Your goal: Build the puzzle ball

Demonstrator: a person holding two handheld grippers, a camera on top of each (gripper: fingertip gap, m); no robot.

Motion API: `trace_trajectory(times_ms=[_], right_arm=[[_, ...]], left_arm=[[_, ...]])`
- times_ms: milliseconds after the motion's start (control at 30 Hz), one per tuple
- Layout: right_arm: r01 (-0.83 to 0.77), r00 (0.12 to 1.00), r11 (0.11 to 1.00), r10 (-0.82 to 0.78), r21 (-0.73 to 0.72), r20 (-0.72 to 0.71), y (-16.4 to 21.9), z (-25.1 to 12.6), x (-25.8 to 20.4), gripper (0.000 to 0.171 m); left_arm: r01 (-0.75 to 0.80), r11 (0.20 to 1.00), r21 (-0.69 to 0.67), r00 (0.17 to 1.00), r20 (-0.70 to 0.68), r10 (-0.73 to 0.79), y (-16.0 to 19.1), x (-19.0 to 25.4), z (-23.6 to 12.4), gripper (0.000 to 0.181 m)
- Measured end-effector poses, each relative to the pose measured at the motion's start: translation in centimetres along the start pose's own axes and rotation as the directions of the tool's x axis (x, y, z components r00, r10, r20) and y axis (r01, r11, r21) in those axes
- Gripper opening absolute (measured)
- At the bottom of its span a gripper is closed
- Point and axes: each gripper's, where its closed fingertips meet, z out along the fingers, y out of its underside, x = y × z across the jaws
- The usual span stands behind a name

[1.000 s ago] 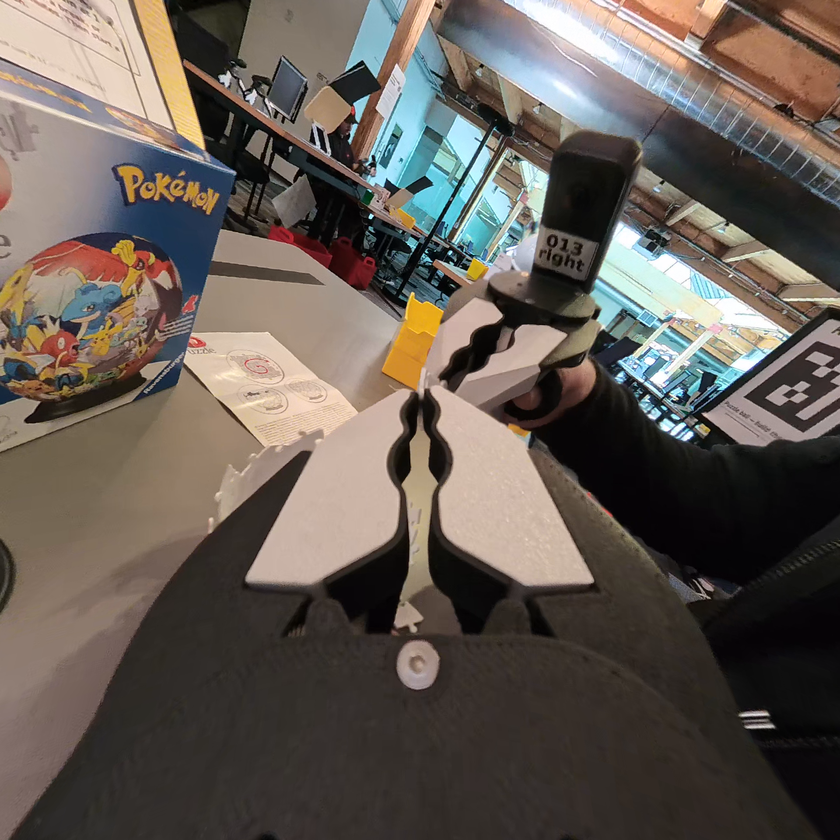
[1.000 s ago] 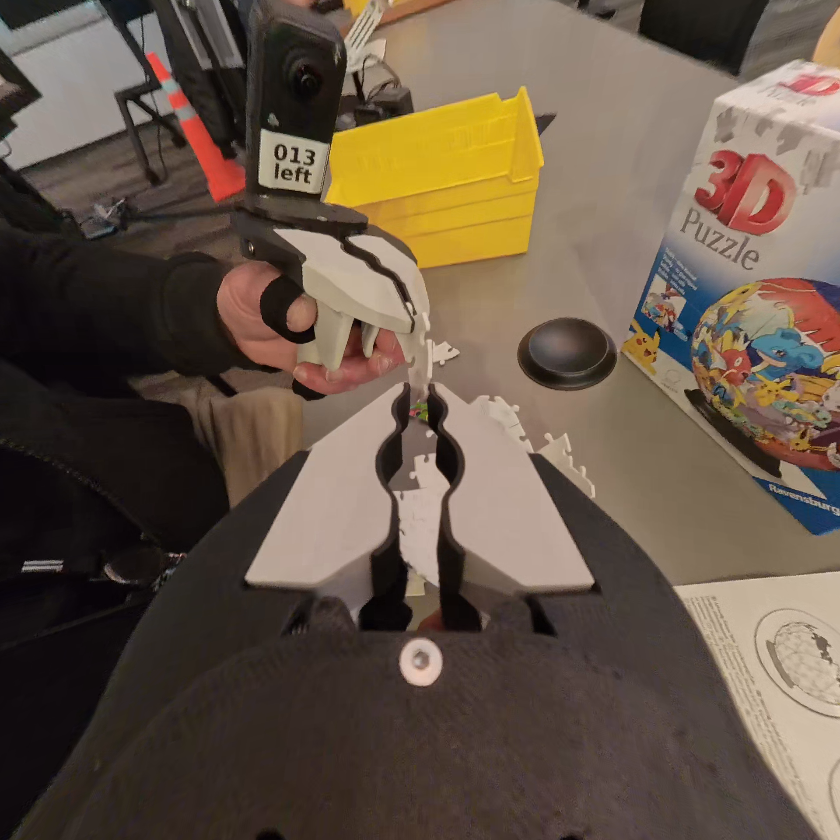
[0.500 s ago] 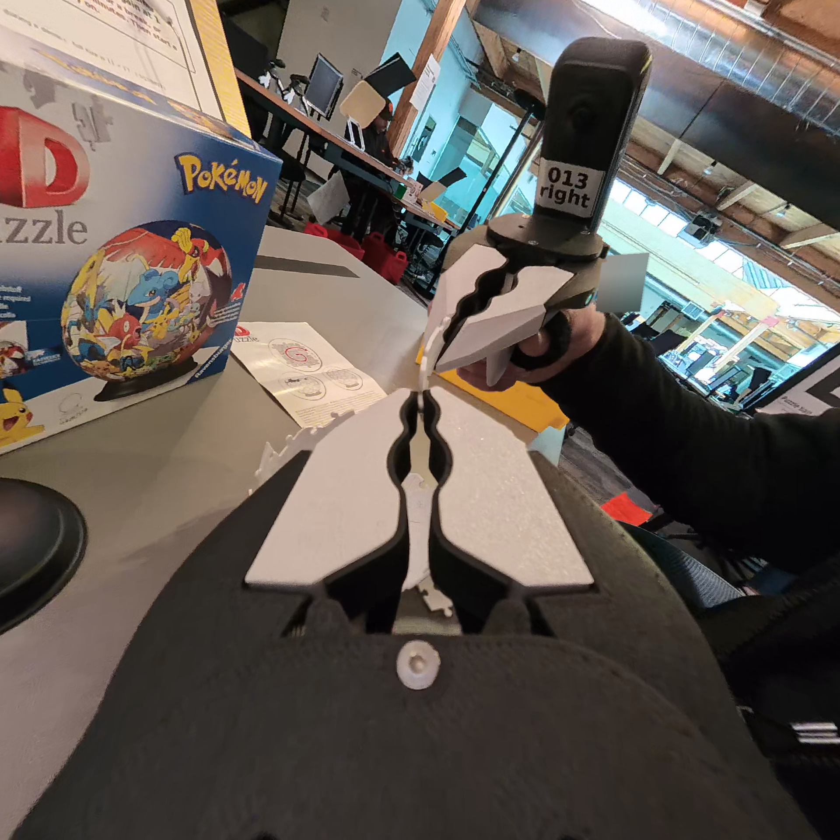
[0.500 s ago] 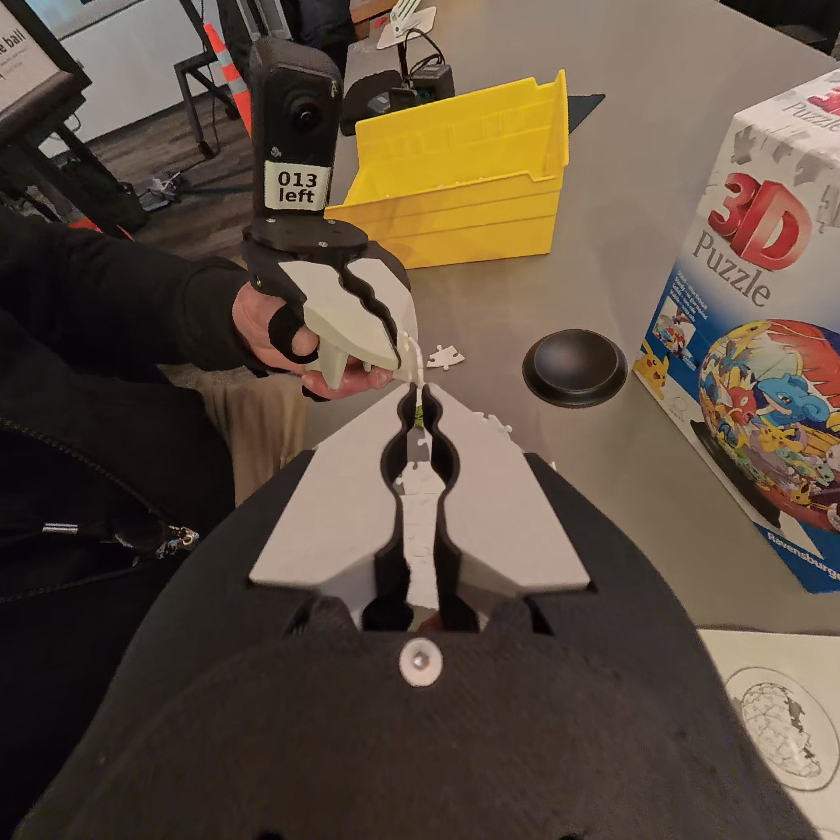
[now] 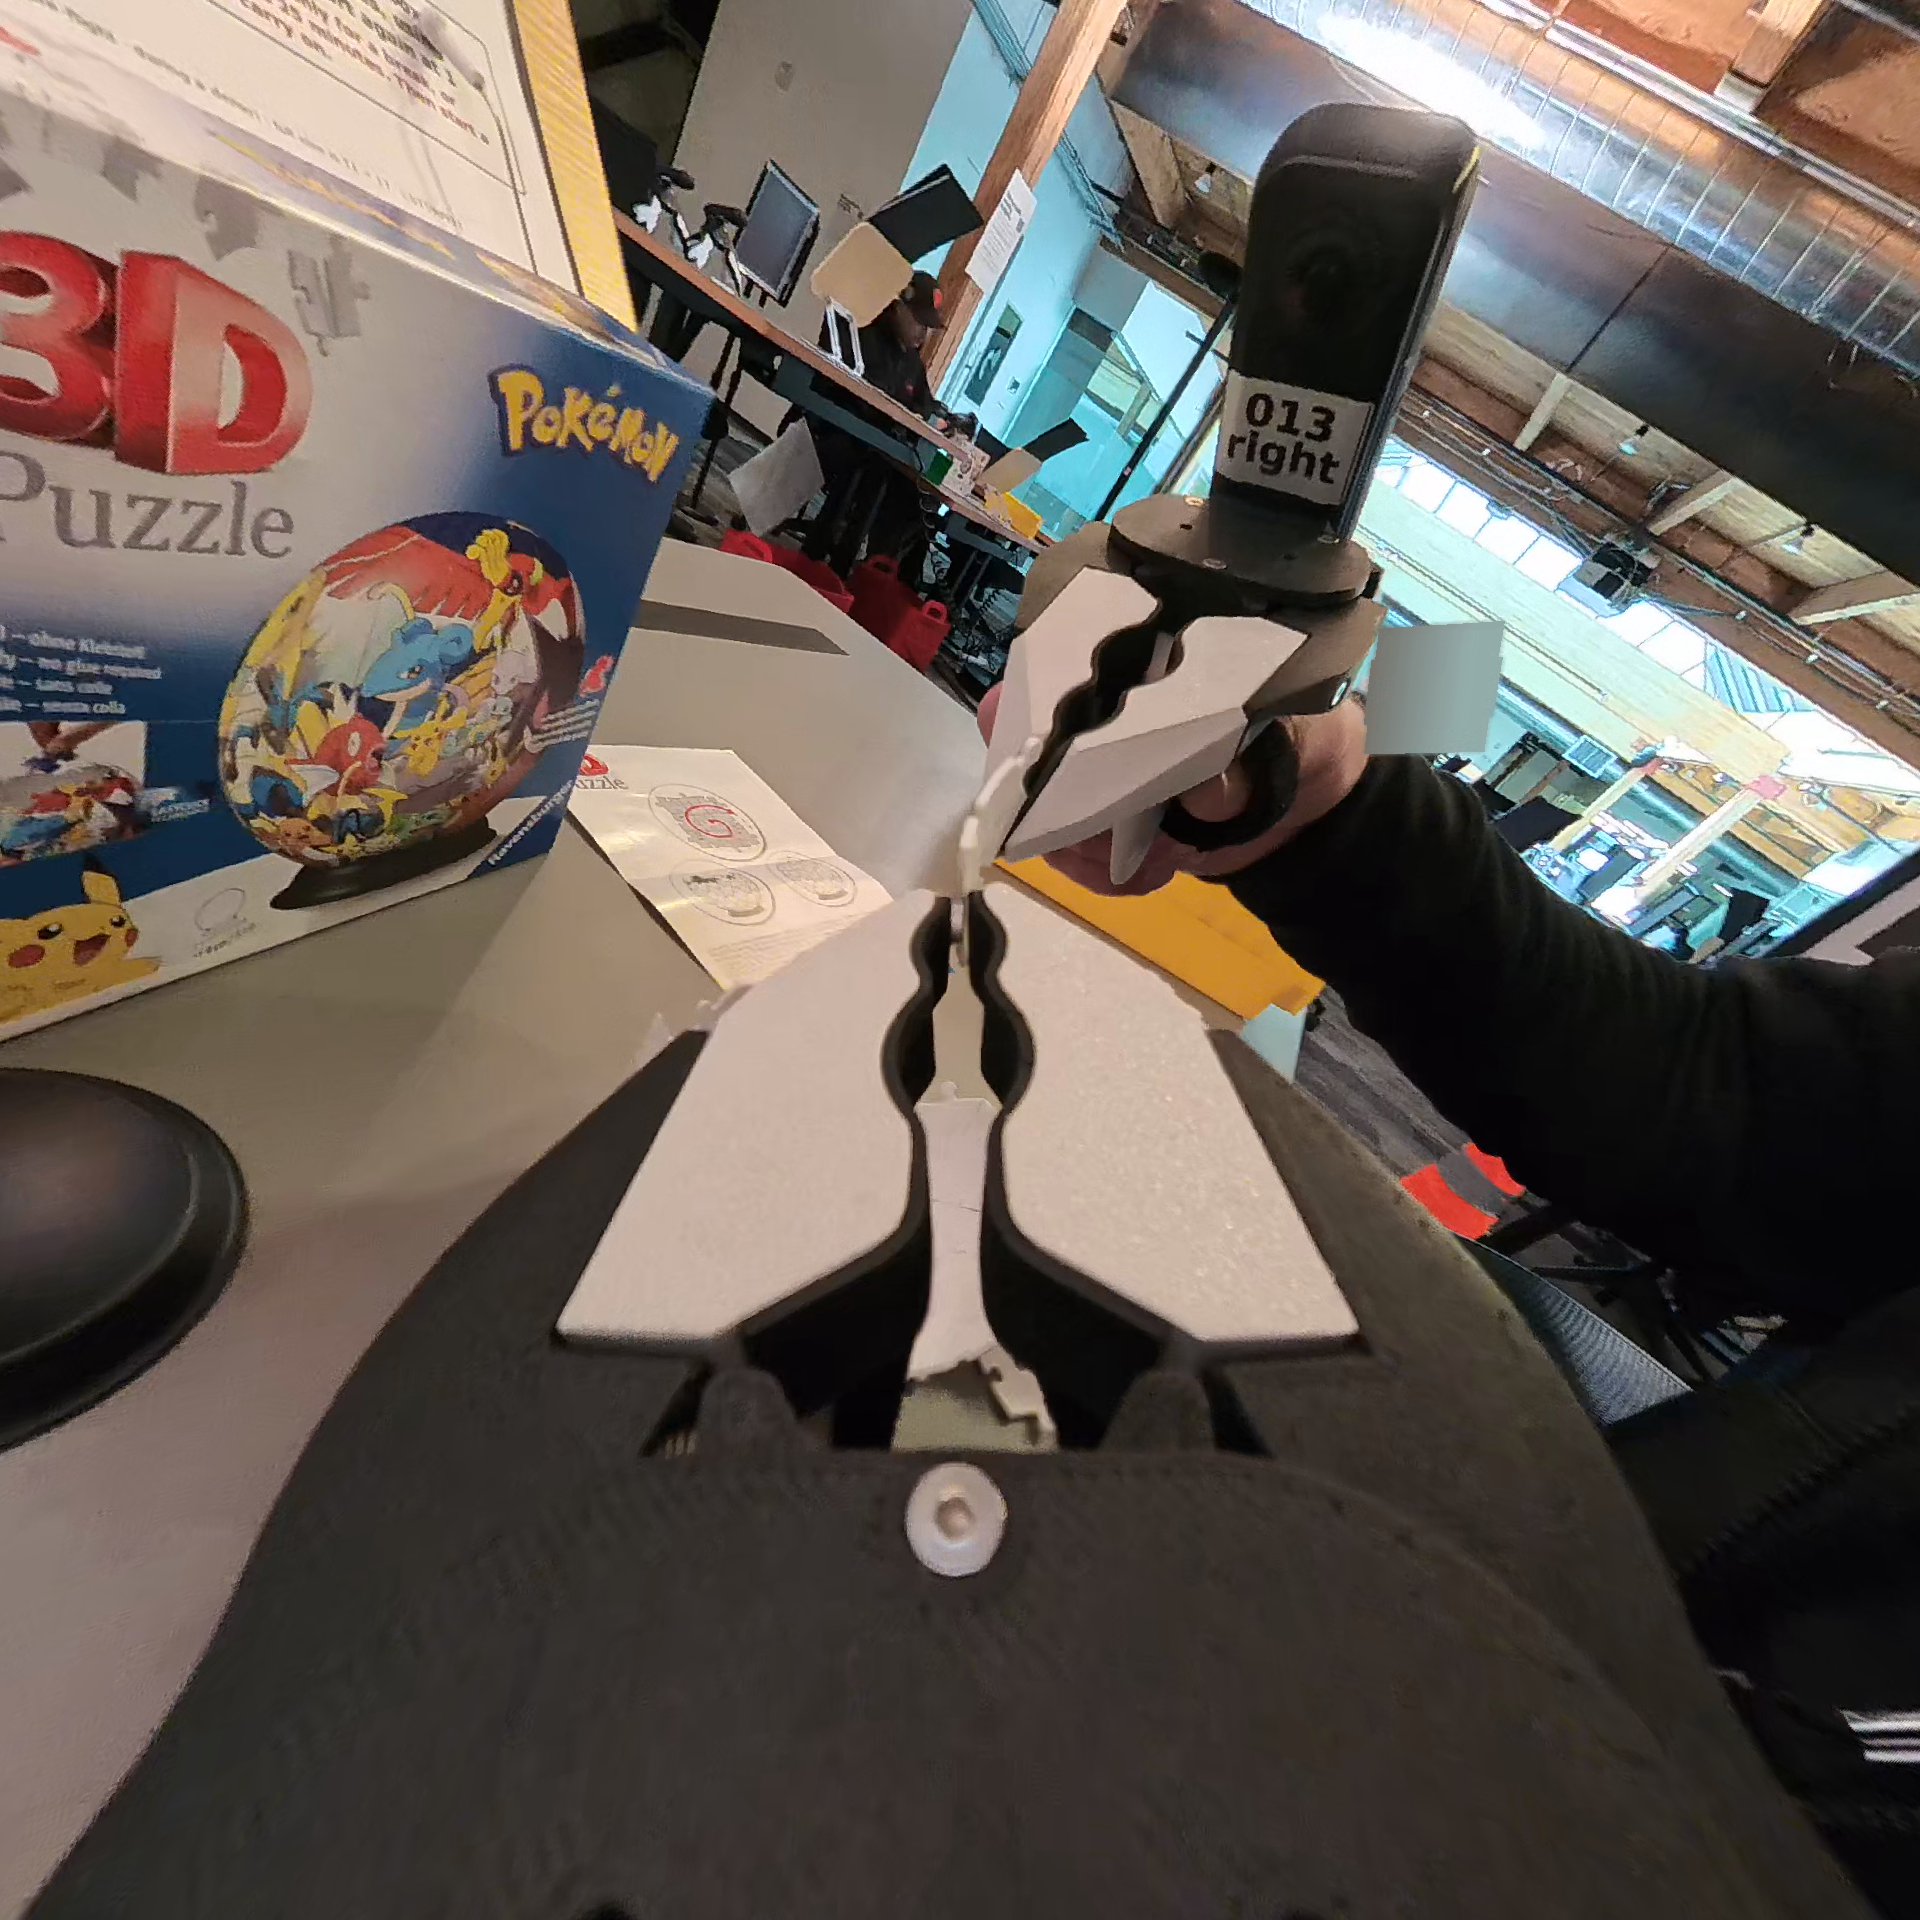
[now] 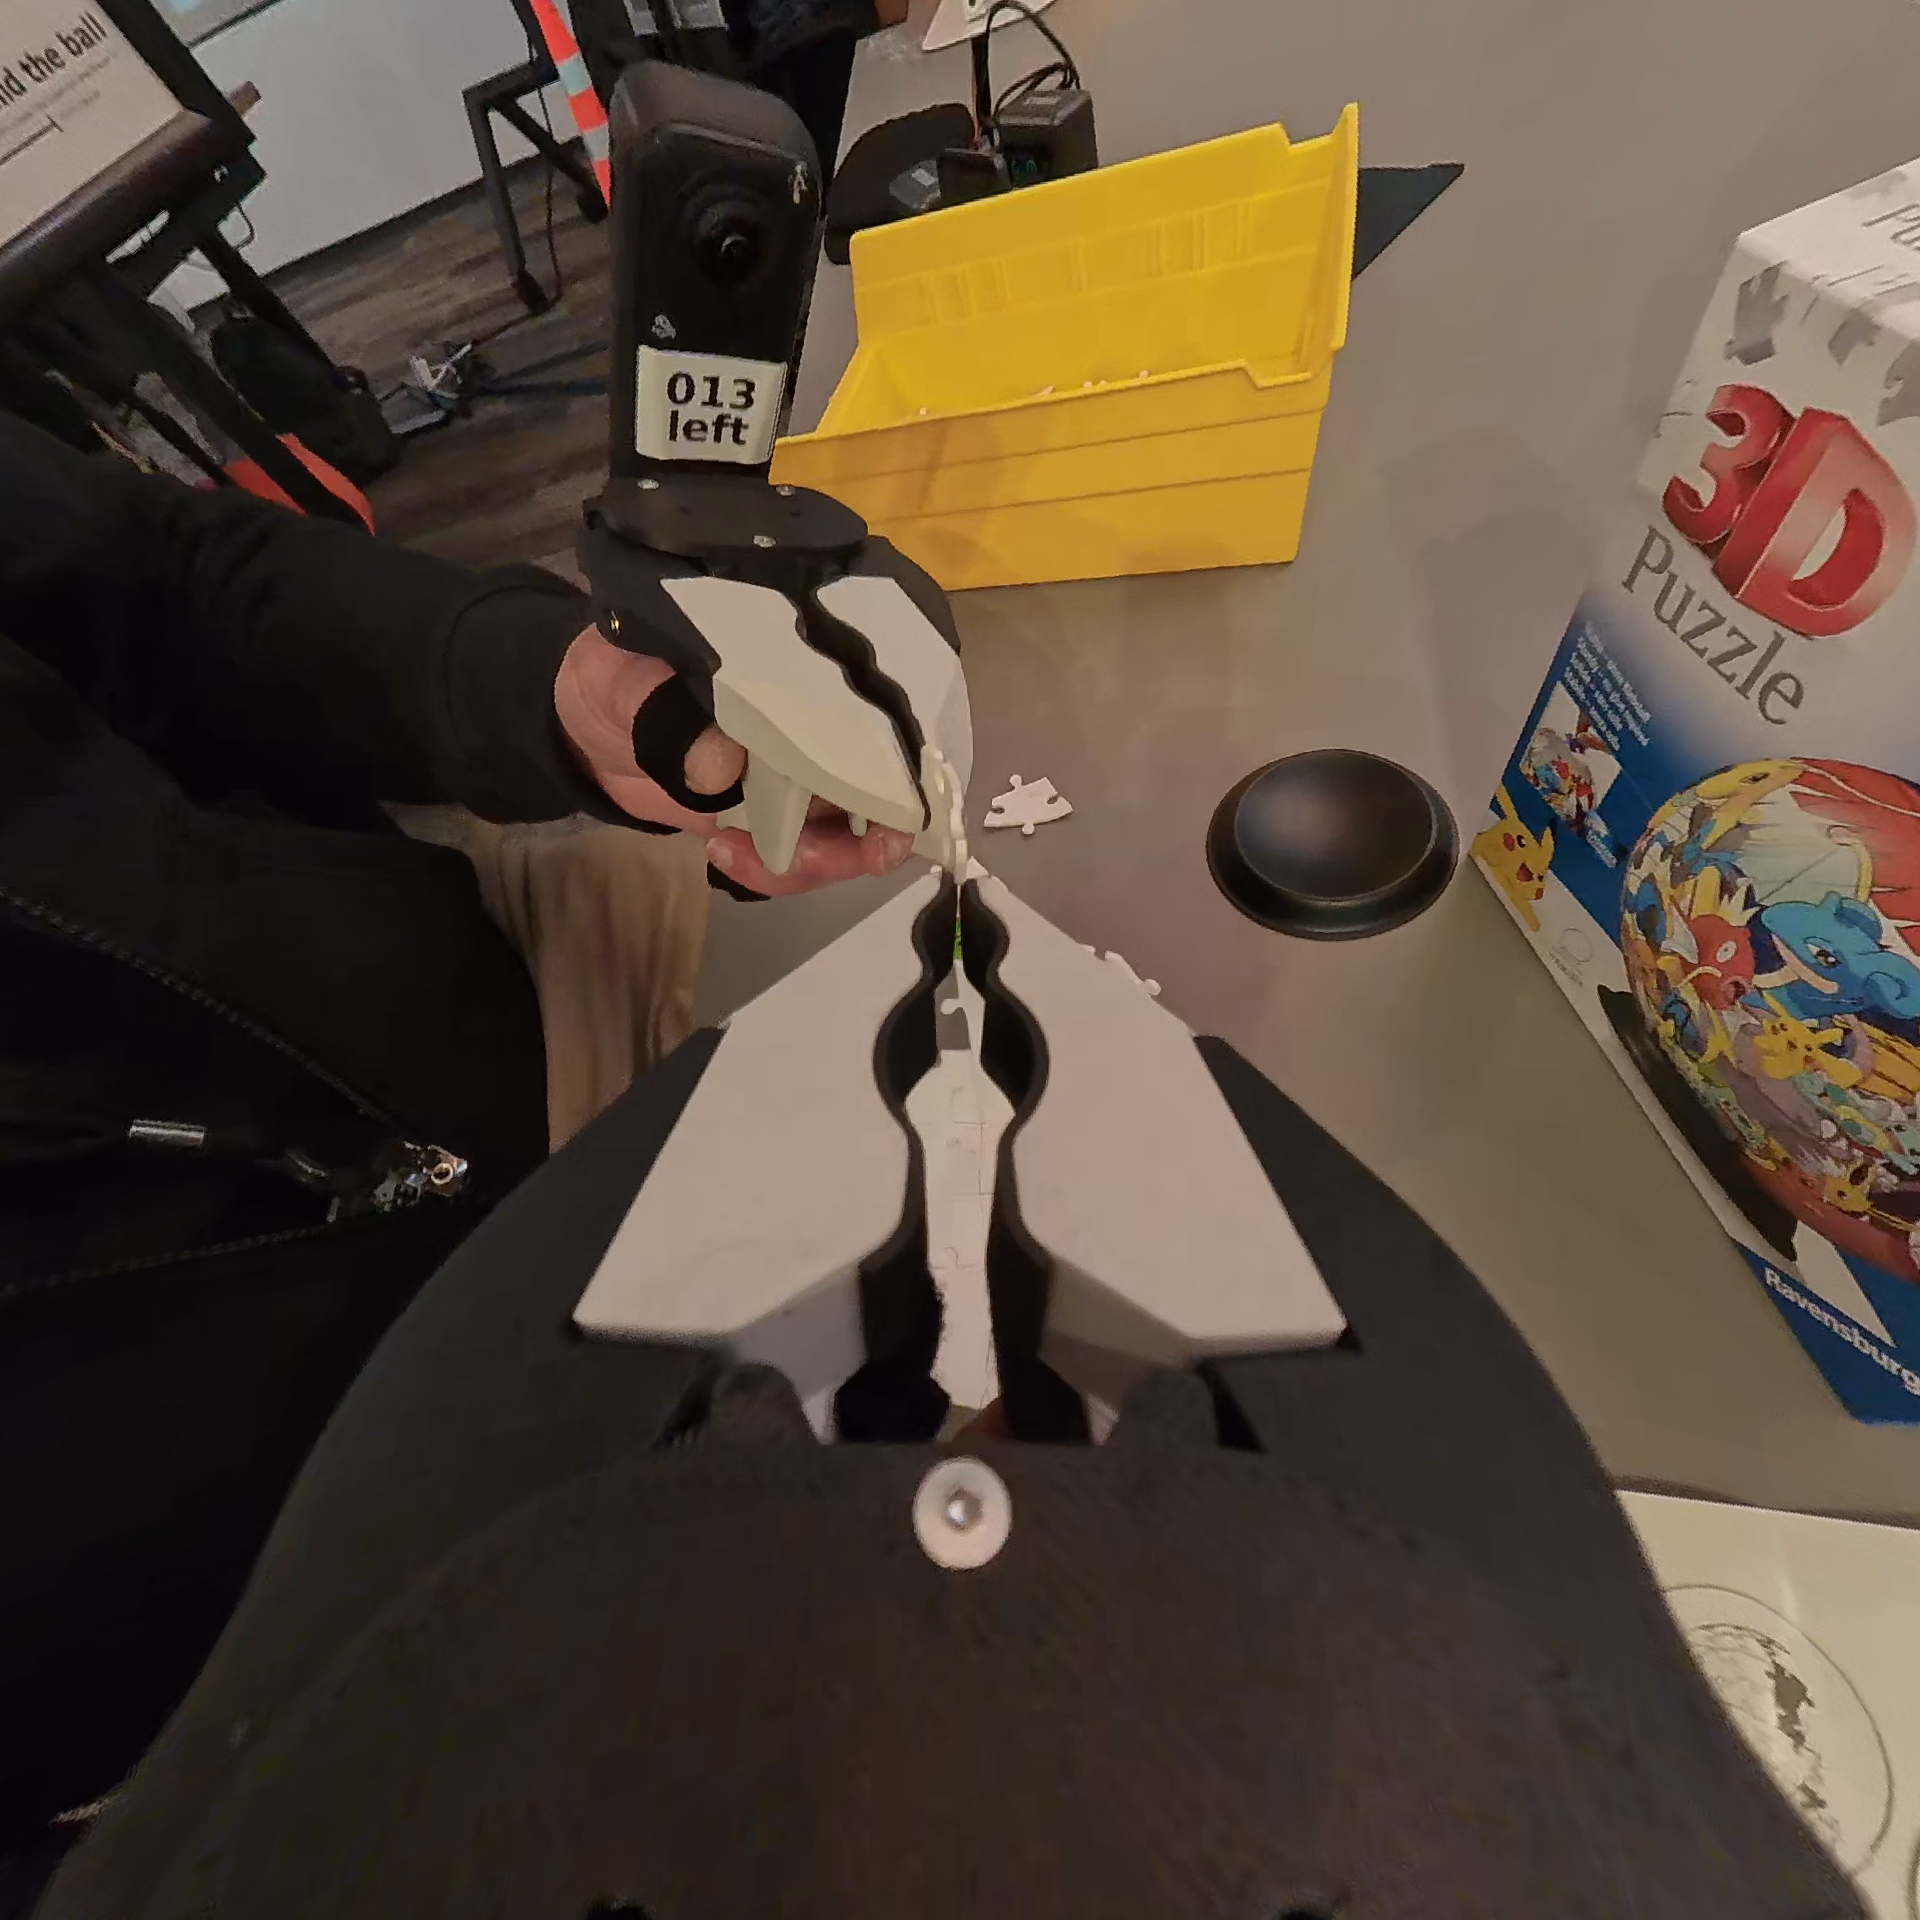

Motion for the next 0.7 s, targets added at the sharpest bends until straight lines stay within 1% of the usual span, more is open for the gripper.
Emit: trace_trajectory(times_ms=[133, 233, 300, 367, 400, 467, 567, 700], right_arm=[[0.017, 1.0, 0.999, -0.017, -0.041, -0.003, 0.1, -0.3, 0.7, 0.0], [0.029, 1.0, 0.993, -0.029, -0.118, 0.001, 0.7, -0.5, 1.6, 0.0], [0.049, 0.999, 0.977, -0.052, -0.208, -0.007, 1.9, -0.4, 2.5, 0.0], [0.063, 0.997, 0.956, -0.07, -0.287, -0.012, 2.8, -0.2, 3.3, 0.0], [0.076, 0.996, 0.939, -0.089, -0.335, -0.022, 3.5, 0.0, 3.9, 0.0], [0.094, 0.995, 0.904, -0.104, -0.418, -0.001, 4.8, 0.5, 4.3, 0.0], [0.132, 0.99, 0.84, -0.139, -0.526, 0.026, 6.5, 1.2, 4.8, 0.0], [0.178, 0.981, 0.787, -0.189, -0.591, 0.043, 7.2, 1.8, 5.1, 0.0]], left_arm=[[-0.02, 1.0, -0.005, 0.999, 0.025, 0.02, -0.5, -0.5, -0.4, 0.008], [-0.048, 0.998, -0.045, 0.993, 0.105, 0.052, -0.6, -2.0, -1.1, 0.022], [-0.062, 0.991, -0.119, 0.986, 0.149, 0.08, 0.4, -3.2, -1.5, 0.029], [0.011, 0.97, -0.241, 0.988, 0.15, 0.026, 2.6, -3.8, -1.3, 0.04], [0.026, 0.96, -0.28, 0.986, 0.164, 0.021, 3.4, -4.2, -1.1, 0.044], [0.012, 0.939, -0.345, 0.978, 0.2, 0.061, 4.8, -4.9, -1.0, 0.045], [0.009, 0.9, -0.435, 0.972, 0.214, 0.093, 6.8, -5.6, -0.3, 0.043], [0.013, 0.839, -0.544, 0.965, 0.226, 0.132, 8.8, -6.6, 0.3, 0.034]])
